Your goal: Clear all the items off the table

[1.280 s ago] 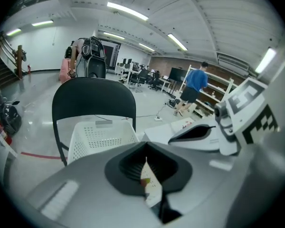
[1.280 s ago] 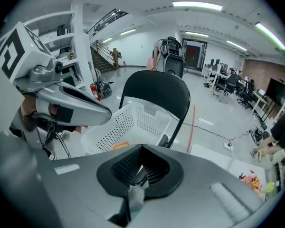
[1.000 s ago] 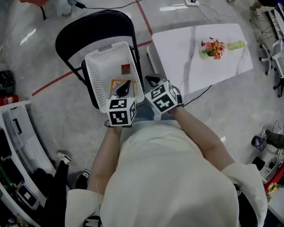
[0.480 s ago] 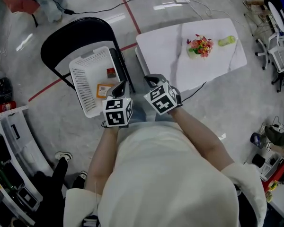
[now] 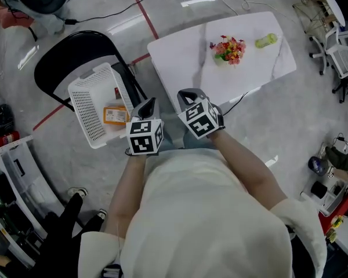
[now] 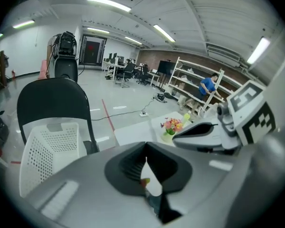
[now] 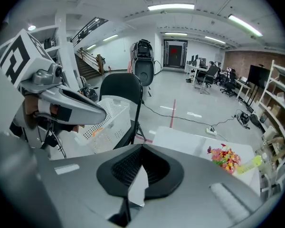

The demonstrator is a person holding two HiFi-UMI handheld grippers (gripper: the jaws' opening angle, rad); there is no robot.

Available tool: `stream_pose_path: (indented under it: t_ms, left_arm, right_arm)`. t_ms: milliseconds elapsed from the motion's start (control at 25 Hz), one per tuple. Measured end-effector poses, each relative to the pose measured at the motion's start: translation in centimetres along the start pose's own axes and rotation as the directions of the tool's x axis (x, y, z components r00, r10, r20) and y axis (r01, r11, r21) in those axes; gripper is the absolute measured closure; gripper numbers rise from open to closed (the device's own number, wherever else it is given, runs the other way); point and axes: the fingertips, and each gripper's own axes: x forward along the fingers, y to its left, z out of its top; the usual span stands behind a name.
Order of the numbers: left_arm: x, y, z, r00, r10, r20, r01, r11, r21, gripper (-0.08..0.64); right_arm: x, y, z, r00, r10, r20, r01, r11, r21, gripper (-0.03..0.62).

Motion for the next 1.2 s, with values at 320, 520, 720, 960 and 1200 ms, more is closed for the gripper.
stream_pose_path:
  t_ms: [320,520,720,960,1200]
  left_arm:
    - [3.3,-5.6,0.4,1.0,-0.026,-0.017,0.027,0.999,0.025,0.551]
    - [5.3,-8.5,0.7,0.999,-0.031,-0.026,0.031,0.999,0.029,0.551]
    - [7.4,-11.3,1.0,0.999,-0.045,-0.027,0.046,0.998,0.04,0.551]
    - [10.3,-14.8,1.4,0.998,-0.057,-0.03,0.059,0.997,0.055,0.551]
    - [13.8,-17.7,1.5,0.994,-0.099,-0.043,0.103,0.989,0.103,0.551]
  right_arm:
    - [-2.0,-5.3,-3.8,1.0,-0.023,-0.001,0.023,0.998,0.058,0.594]
    - [-3.0,-8.6,-5.5,1.0,-0.024,0.004,0.024,0.997,0.073,0.594]
    - [-3.9,-11.8,-7.2,1.0,-0.028,0.013,0.026,0.994,0.109,0.594]
    - [-5.3,-15.9,-9.7,0.999,-0.032,0.016,0.029,0.987,0.156,0.594]
    - [-6.1,-19.6,-12.7,0.999,-0.034,0.003,0.032,0.973,0.23,0.594]
